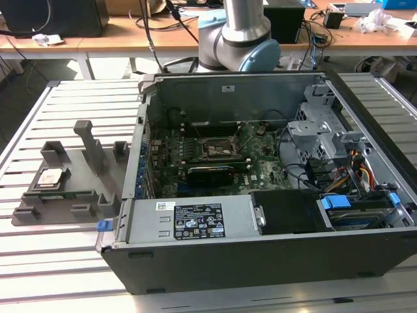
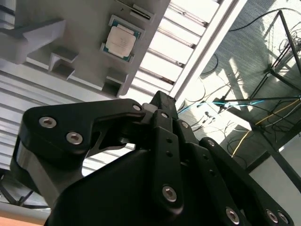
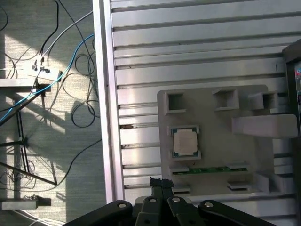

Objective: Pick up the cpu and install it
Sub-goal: 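Reach for the cpu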

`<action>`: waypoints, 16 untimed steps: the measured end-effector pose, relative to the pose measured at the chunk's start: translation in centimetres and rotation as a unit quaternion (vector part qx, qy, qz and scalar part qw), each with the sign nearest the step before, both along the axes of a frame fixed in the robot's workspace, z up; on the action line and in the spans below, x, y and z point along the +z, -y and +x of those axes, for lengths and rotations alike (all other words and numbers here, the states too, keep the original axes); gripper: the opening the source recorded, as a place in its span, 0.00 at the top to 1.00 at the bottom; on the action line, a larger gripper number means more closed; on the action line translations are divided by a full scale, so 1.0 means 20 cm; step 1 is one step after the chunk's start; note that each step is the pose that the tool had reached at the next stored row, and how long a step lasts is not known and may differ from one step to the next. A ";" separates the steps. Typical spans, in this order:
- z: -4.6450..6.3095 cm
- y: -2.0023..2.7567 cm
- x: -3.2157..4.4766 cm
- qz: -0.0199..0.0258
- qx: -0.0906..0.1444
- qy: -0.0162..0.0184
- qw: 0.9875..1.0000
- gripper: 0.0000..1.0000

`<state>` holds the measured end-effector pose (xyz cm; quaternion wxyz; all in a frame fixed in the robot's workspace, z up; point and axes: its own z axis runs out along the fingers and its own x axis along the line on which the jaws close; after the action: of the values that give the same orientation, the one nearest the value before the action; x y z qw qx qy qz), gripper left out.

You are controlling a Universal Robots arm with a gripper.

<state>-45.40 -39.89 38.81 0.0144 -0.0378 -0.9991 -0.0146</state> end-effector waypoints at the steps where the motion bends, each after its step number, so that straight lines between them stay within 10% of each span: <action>1: 0.02 0.000 0.000 0.000 0.000 -0.001 1.000 0.89; 11: 0.20 -0.001 -0.002 0.000 0.002 -0.007 1.000 0.89; 16: 0.26 -0.008 -0.012 -0.001 0.039 -0.007 0.999 0.89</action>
<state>-40.29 -39.73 38.58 0.0222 0.0009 -0.9997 -0.0133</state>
